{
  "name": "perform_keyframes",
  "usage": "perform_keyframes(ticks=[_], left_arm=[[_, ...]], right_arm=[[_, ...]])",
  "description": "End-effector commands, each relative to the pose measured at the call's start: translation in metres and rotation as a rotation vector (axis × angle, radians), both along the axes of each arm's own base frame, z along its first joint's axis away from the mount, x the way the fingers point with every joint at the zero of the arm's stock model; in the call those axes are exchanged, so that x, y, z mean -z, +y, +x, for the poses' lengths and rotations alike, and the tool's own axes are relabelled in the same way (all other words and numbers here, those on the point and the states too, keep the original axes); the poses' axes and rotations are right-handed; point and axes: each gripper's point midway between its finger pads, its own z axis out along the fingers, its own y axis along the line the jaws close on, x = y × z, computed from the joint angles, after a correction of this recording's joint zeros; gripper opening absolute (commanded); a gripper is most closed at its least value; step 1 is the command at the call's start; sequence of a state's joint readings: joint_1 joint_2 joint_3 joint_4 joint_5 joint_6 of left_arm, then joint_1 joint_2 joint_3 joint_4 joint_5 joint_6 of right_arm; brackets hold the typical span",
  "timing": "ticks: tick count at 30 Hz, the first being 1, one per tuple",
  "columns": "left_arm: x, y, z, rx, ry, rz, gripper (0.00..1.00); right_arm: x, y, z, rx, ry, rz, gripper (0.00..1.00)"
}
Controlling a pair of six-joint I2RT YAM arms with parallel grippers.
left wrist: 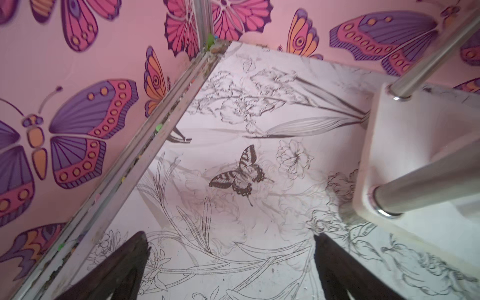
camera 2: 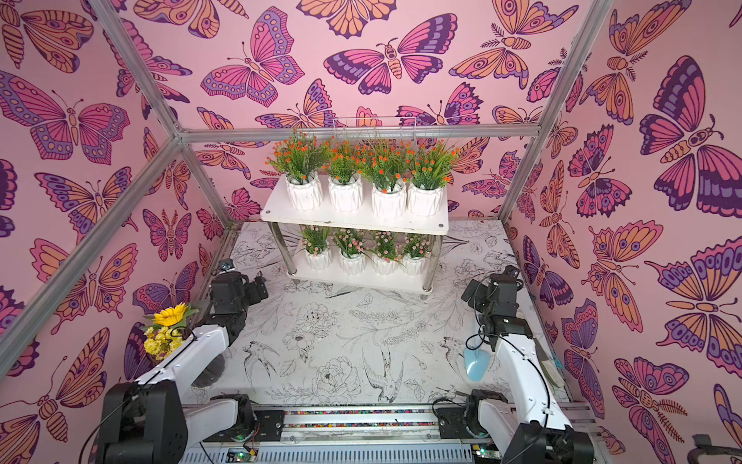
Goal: Place the baby's breath potted plants on the rack by color
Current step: Reset both arms
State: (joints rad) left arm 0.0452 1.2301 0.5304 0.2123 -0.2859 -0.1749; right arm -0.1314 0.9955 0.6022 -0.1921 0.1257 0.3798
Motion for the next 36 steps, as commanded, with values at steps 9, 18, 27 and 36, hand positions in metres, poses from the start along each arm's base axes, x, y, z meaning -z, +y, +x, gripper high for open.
perform_keyframes(ticks=[9,18,27,36], left_arm=[[0.017,-0.021,0.025,0.173,-0.201,0.023,1.0],[0.032,-0.06,0.038,0.418,-0.204,0.011,1.0],[0.032,-0.058,0.037,0.406,-0.196,0.013,1.0],[0.034,-0.058,0.037,0.407,-0.182,0.009,1.0]], right_arm=[[0.013,-0.005,0.039,-0.078,-0.252,-0.147,0.99],[0.03,0.027,0.07,-0.276,-0.355,-0.17,0.99],[0.048,0.068,0.083,-0.47,-0.306,-0.231,0.99],[0.049,0.069,0.083,-0.476,-0.281,-0.219,0.99]])
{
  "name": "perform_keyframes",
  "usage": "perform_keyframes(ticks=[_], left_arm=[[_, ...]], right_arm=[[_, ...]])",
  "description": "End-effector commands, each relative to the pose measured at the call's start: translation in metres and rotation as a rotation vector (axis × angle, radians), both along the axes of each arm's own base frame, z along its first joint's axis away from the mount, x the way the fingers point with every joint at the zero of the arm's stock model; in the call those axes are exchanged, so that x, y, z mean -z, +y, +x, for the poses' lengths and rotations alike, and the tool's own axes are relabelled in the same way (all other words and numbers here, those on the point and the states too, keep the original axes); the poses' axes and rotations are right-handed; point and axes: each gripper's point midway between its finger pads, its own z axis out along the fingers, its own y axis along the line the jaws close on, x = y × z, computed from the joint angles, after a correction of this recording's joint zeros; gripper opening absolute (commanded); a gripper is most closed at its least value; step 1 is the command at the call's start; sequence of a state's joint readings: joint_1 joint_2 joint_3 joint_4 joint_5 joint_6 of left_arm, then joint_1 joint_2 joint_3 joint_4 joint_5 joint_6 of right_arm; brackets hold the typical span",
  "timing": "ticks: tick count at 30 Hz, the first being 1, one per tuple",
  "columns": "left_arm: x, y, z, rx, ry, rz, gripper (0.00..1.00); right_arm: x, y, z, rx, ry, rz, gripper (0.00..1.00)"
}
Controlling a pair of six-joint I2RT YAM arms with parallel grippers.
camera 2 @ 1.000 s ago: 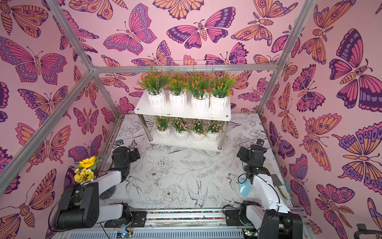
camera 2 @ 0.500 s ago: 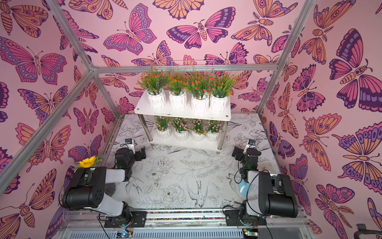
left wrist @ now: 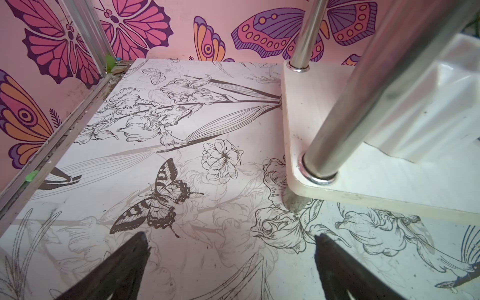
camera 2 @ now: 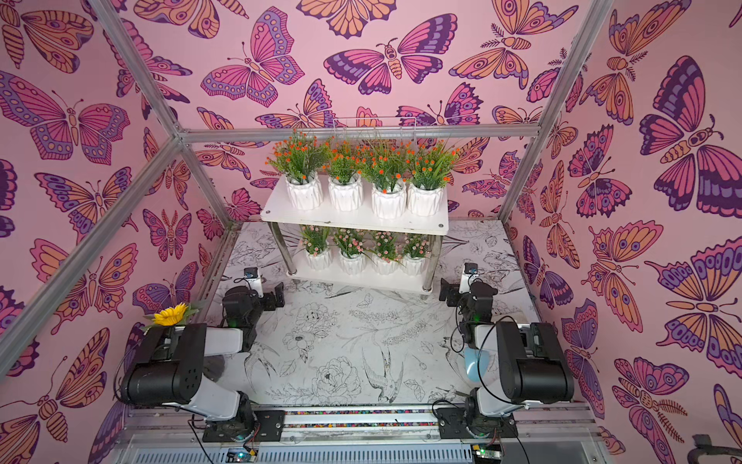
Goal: Place the baby's breath potted plants on the rack by color
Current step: Reset both arms
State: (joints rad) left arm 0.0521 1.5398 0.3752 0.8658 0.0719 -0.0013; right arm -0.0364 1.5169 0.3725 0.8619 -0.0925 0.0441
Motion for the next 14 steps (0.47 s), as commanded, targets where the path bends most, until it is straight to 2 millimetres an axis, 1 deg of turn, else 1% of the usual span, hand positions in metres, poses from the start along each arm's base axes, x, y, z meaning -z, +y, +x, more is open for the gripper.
perform_keyframes(ticks=[1,14], left_arm=[[-0.0036,-0.0018,0.0017,0.016,-0.023,0.01,1.0],[-0.0033,-0.0019,0.0015,0.016,-0.018,0.008,1.0]], right_arm=[[-0.0048,0.0041,0.0034,-0.025,-0.004,-0.012,0.99],[-0.0047,0.0031,0.0037,-0.017,0.001,-0.01,0.99]])
